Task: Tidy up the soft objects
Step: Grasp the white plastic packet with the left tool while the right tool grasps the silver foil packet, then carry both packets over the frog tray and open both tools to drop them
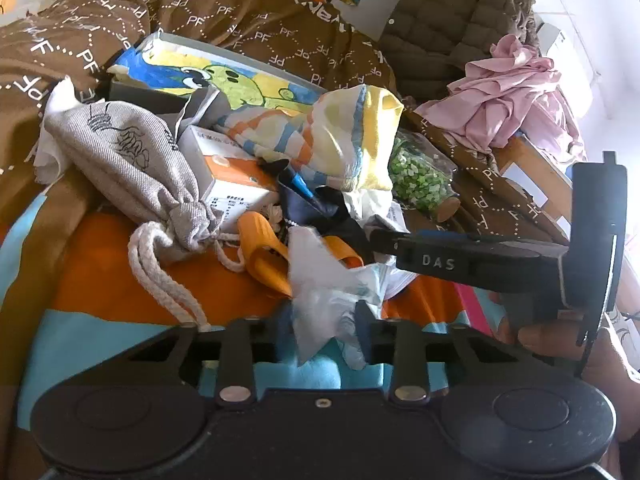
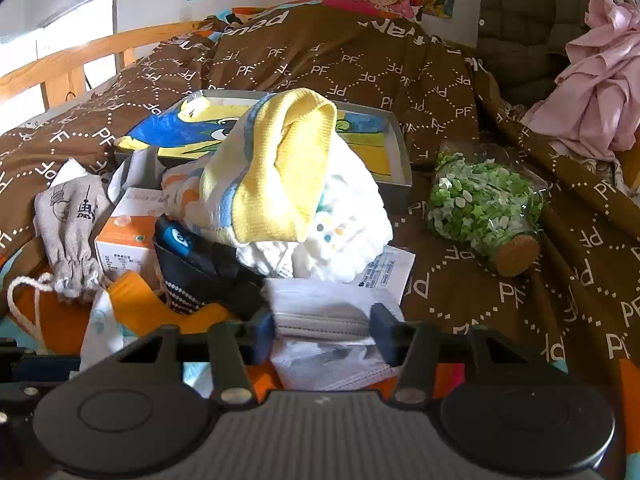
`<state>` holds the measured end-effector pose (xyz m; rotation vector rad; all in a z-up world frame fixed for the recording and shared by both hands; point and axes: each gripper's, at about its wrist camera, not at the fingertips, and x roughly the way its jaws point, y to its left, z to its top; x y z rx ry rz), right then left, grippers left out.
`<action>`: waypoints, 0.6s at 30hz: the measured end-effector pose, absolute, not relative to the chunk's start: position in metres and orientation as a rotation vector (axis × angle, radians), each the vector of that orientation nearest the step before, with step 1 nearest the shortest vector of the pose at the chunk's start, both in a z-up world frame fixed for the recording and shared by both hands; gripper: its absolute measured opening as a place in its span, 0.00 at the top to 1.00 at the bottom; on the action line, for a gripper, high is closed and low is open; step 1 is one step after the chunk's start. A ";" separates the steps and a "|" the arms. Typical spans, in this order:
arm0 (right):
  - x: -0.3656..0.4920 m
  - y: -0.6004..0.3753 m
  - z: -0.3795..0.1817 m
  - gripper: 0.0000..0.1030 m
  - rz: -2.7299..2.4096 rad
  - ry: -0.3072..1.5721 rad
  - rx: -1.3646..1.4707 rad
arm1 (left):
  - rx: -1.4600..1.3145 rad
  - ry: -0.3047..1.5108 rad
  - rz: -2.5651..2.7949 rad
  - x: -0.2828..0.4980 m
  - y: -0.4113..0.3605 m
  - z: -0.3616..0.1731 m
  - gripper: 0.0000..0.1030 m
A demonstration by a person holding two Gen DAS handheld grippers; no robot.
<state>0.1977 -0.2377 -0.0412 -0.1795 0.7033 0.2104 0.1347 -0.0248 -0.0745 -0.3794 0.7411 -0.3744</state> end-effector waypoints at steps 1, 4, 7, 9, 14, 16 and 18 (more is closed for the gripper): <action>0.197 -0.237 -0.041 0.57 0.212 0.699 -0.182 | -0.382 0.739 -0.380 0.134 -0.025 -0.074 0.72; 0.194 -0.237 -0.038 0.70 0.212 0.679 -0.183 | -0.374 0.726 -0.393 0.132 -0.026 -0.074 0.76; 0.193 -0.239 -0.037 0.77 0.211 0.672 -0.175 | -0.365 0.711 -0.403 0.130 -0.028 -0.073 0.80; 0.193 -0.241 -0.035 0.80 0.204 0.666 -0.168 | -0.369 0.702 -0.412 0.128 -0.028 -0.072 0.82; 0.187 -0.249 -0.026 0.87 0.176 0.607 -0.141 | -0.375 0.662 -0.415 0.122 -0.027 -0.067 0.84; 0.184 -0.255 -0.022 0.88 0.170 0.578 -0.115 | -0.394 0.637 -0.420 0.119 -0.025 -0.063 0.84; 0.181 -0.259 -0.017 0.89 0.163 0.553 -0.094 | -0.406 0.610 -0.416 0.116 -0.023 -0.059 0.84</action>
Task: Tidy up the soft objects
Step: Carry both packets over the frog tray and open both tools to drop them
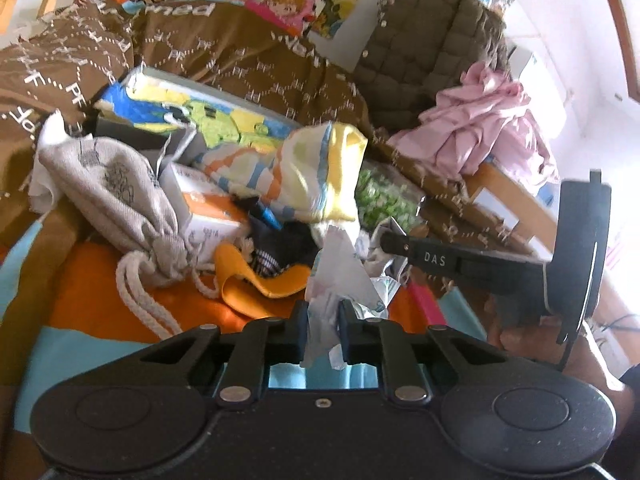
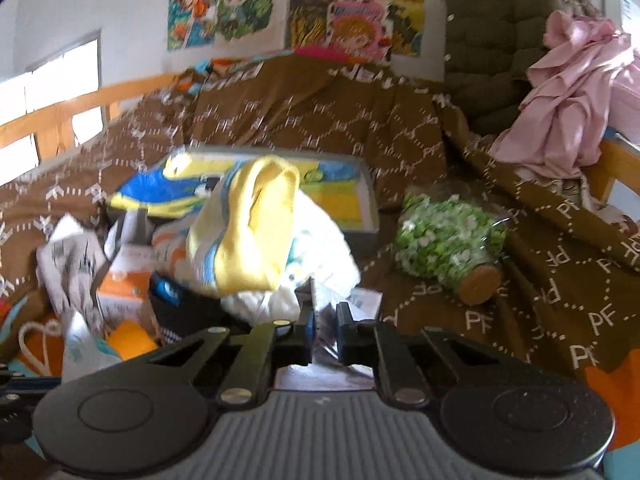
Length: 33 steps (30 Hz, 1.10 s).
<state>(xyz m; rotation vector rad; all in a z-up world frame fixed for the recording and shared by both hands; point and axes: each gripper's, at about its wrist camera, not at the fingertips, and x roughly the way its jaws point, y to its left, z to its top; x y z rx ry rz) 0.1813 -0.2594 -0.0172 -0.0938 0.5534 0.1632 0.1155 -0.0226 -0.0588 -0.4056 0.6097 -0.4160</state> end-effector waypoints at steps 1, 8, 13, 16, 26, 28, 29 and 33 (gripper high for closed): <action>0.180 -0.261 -0.015 0.90 0.161 0.543 -0.086 | -0.412 0.599 -0.413 0.114 -0.022 -0.056 0.84; 0.164 -0.270 0.003 0.91 0.168 0.400 -0.042 | -0.503 0.524 -0.372 0.111 -0.005 -0.030 0.84; 0.163 -0.277 0.011 0.91 0.160 0.321 -0.018 | -0.523 0.457 -0.346 0.120 0.005 -0.008 0.84; 0.168 -0.283 0.021 0.91 0.160 0.262 0.021 | -0.540 0.423 -0.321 0.137 0.012 0.004 0.84; 0.281 -0.289 0.032 0.91 0.178 0.198 0.152 | -0.521 0.371 -0.237 0.237 0.026 0.027 0.83; 0.304 -0.287 0.025 0.91 0.183 0.216 0.158 | -0.509 0.382 -0.226 0.261 0.026 0.025 0.83; 0.312 -0.286 0.020 0.91 0.183 0.227 0.155 | -0.504 0.389 -0.223 0.272 0.026 0.023 0.83; 0.342 -0.282 0.002 0.91 0.193 0.287 0.146 | -0.494 0.435 -0.213 0.315 0.021 0.008 0.83</action>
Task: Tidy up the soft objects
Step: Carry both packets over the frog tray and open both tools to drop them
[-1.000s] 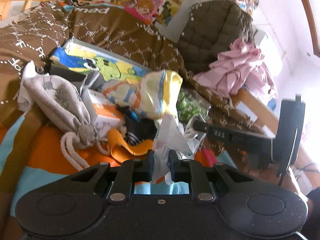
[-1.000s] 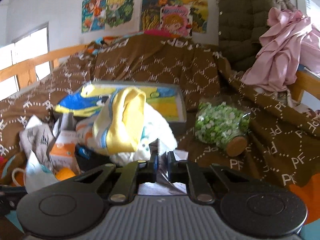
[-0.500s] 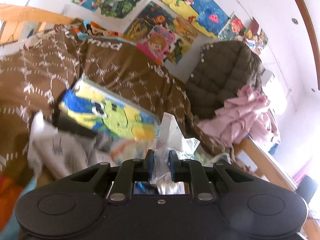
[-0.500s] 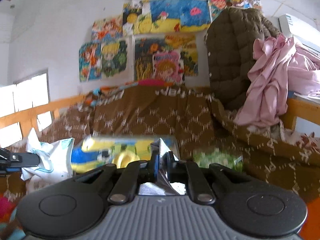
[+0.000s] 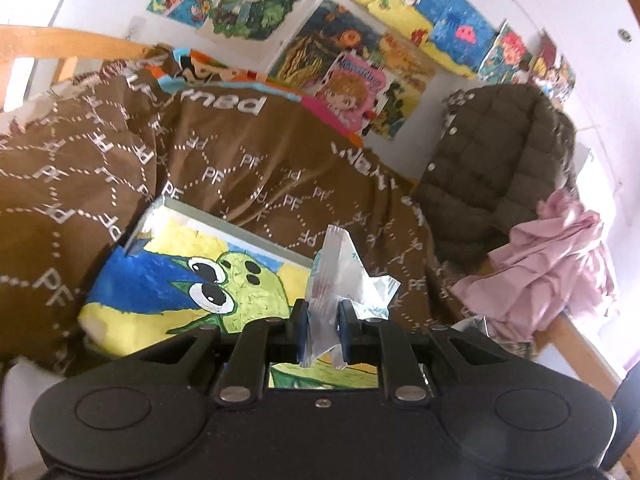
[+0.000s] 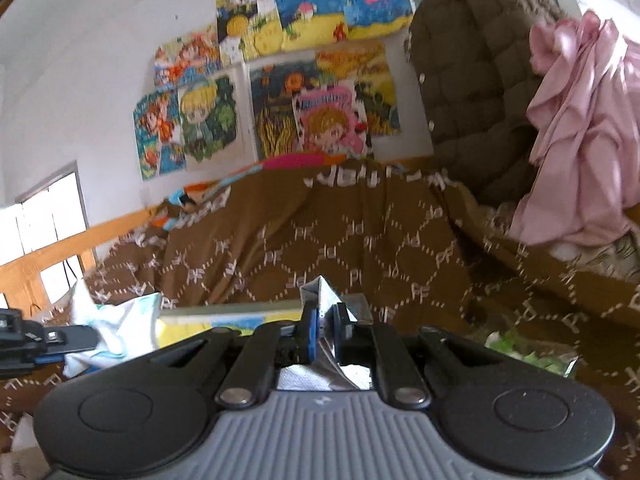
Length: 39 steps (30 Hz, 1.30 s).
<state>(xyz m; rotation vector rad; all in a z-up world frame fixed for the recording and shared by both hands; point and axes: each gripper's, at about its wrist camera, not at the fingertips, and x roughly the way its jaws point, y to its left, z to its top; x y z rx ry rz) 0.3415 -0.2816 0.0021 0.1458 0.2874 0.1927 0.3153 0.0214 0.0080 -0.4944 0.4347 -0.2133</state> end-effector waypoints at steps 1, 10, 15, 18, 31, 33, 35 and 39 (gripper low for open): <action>0.345 -0.280 -0.001 0.91 0.198 0.300 0.141 | -0.498 0.448 -0.208 0.325 0.021 0.004 0.83; 0.362 -0.259 -0.021 0.89 0.262 0.394 0.082 | -0.540 0.576 -0.142 0.372 0.013 -0.037 0.83; 0.362 -0.251 -0.026 0.83 0.290 0.420 0.064 | -0.546 0.639 -0.109 0.380 0.010 -0.049 0.82; 0.361 -0.250 -0.026 0.77 0.299 0.427 0.063 | -0.546 0.669 -0.097 0.381 0.009 -0.053 0.81; 0.360 -0.258 -0.020 0.34 0.335 0.450 0.127 | -0.554 0.709 -0.018 0.368 0.012 -0.044 0.29; 0.358 -0.260 -0.016 0.29 0.346 0.444 0.144 | -0.551 0.692 -0.007 0.361 0.014 -0.038 0.24; 0.353 -0.262 -0.011 0.24 0.352 0.434 0.152 | -0.547 0.669 0.005 0.351 0.017 -0.030 0.19; 0.334 -0.266 0.001 0.13 0.370 0.388 0.157 | -0.509 0.607 0.014 0.329 0.018 -0.012 0.14</action>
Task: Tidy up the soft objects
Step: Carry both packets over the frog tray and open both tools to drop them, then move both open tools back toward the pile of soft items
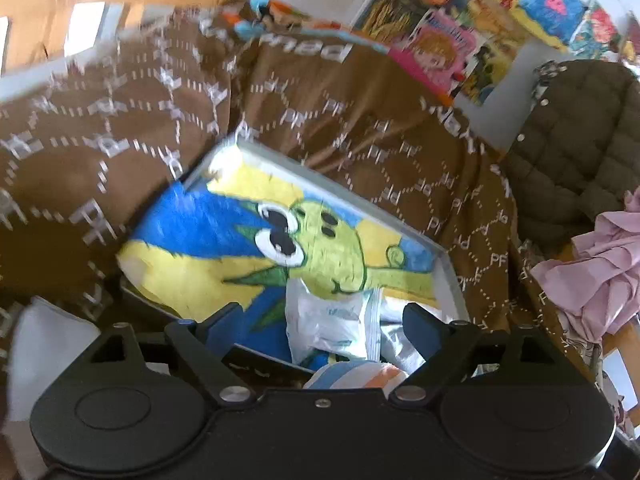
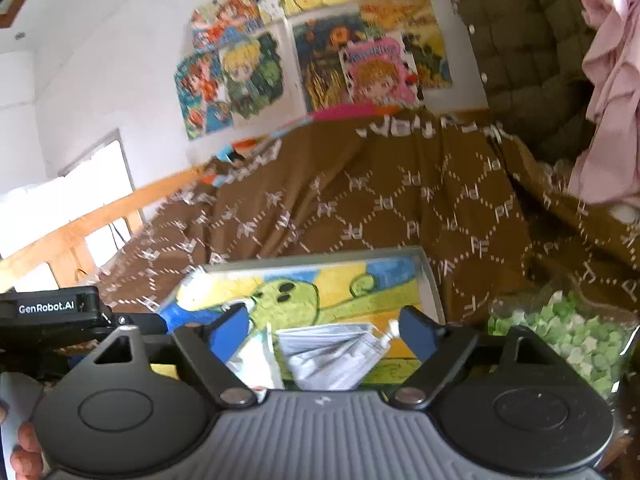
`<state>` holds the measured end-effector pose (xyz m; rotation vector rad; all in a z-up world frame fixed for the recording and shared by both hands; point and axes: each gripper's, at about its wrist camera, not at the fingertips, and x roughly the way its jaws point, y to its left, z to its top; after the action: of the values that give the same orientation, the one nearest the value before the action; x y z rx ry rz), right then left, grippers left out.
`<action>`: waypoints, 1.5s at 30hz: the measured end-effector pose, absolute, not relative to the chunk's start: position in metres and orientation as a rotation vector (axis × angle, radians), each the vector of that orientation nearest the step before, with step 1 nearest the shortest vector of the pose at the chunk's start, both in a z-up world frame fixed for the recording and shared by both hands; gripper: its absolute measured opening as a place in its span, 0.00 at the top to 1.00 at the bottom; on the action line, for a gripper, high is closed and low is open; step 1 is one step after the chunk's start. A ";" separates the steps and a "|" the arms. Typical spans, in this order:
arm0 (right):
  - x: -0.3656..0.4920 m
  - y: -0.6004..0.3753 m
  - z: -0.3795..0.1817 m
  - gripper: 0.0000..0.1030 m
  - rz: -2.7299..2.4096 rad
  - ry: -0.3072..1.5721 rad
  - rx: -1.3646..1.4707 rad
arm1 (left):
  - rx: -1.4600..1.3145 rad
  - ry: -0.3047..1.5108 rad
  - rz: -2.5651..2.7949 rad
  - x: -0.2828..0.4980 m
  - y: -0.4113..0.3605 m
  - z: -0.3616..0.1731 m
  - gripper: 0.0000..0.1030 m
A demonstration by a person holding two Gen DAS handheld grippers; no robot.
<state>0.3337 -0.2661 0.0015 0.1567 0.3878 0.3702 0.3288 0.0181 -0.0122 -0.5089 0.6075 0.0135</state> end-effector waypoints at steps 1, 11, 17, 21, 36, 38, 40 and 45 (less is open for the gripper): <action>0.327 -0.267 0.005 0.11 0.372 0.375 0.155 | -0.495 0.590 0.014 0.322 0.018 -0.007 0.11; 0.246 -0.277 0.047 0.00 0.378 0.204 0.147 | -0.348 0.371 -0.025 0.239 0.007 0.040 0.01; 0.195 -0.283 0.059 0.00 0.362 0.130 0.153 | -0.298 0.289 -0.041 0.184 0.005 0.055 0.01; 0.166 -0.283 0.060 0.00 0.361 0.119 0.154 | -0.273 0.257 -0.047 0.152 0.005 0.058 0.01; 0.093 -0.275 0.039 0.00 0.369 0.235 0.143 | -0.236 0.346 -0.070 0.078 0.031 0.044 0.01; 0.091 -0.272 0.035 0.00 0.366 0.266 0.136 | -0.237 0.372 -0.072 0.075 0.036 0.037 0.01; 0.091 -0.270 0.032 0.00 0.362 0.289 0.127 | -0.245 0.392 -0.071 0.073 0.040 0.030 0.01; 0.098 -0.265 0.023 0.00 0.360 0.353 0.116 | -0.273 0.444 -0.067 0.075 0.049 0.012 0.01</action>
<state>0.0979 -0.2649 0.0226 0.1158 0.3527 0.3596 0.0749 0.0487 0.0120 -0.2733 0.4438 -0.0672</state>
